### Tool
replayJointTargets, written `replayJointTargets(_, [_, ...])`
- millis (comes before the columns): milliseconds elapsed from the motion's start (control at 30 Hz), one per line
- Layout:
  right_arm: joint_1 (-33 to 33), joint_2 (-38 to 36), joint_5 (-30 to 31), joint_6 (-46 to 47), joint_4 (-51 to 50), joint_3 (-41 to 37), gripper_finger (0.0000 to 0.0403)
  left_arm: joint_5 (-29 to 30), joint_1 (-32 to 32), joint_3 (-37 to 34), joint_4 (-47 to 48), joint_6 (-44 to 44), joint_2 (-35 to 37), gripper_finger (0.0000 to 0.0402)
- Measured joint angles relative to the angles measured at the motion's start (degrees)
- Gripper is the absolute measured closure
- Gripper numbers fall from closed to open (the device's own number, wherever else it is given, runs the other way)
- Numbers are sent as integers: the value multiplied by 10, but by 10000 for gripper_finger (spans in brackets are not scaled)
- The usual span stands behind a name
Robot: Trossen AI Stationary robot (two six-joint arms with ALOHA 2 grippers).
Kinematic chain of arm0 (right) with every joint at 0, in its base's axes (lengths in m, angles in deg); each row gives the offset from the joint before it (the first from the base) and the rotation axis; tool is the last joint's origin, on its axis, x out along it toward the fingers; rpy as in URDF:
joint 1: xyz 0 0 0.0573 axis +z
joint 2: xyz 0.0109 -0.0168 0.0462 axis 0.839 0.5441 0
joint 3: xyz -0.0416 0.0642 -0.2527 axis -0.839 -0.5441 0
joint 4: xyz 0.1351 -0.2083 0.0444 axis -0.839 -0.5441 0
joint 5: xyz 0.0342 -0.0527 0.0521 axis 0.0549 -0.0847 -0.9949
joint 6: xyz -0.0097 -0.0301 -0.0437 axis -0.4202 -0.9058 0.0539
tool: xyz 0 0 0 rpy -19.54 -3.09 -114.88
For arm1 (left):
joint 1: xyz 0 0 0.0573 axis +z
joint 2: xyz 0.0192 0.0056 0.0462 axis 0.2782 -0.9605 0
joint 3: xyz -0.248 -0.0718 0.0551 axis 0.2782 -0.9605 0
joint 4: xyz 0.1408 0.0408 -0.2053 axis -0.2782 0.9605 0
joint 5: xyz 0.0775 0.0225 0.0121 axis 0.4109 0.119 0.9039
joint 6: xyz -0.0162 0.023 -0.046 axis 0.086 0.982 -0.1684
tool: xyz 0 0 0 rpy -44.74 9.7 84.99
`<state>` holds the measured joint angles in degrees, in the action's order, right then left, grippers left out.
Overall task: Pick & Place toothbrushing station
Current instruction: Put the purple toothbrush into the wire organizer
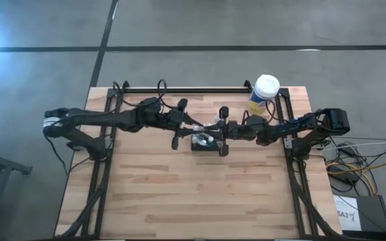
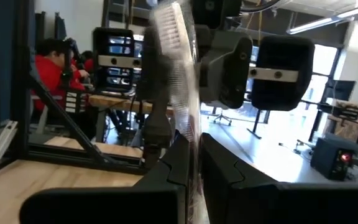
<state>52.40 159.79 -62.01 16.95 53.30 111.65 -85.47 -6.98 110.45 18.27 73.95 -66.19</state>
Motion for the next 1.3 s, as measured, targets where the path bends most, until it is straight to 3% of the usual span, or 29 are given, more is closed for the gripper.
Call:
replayJointTargets(100, [0, 0, -1, 2, -3, 2, 390, 2, -1, 1, -3, 7, 0, 373])
replayJointTargets(133, [0, 0, -1, 2, -4, 3, 389, 4, -1, 1, -4, 10, 0, 381])
replayJointTargets(267, [0, -3, -2, 2, -12, 3, 368, 8, -1, 1, 3, 11, 2, 380])
replayJointTargets(400, [0, -51, -4, 5, -95, 5, 336, 8, -1, 0, 18, 10, 13, 385])
replayJointTargets(667, [0, -222, 0, -22, -497, 91, 292, 3, -2, -2, 42, 20, 39, 385])
replayJointTargets(900, [1, -302, 17, -37, -768, 192, 293, 6, -2, -5, 55, 24, 40, 385])
replayJointTargets(1067, [5, -365, 48, -17, -840, 209, 316, 6, -2, -9, 53, 24, 40, 385])
replayJointTargets(1300, [7, -533, 48, 19, -849, 150, 343, -4, -2, -11, 54, 22, 40, 385])
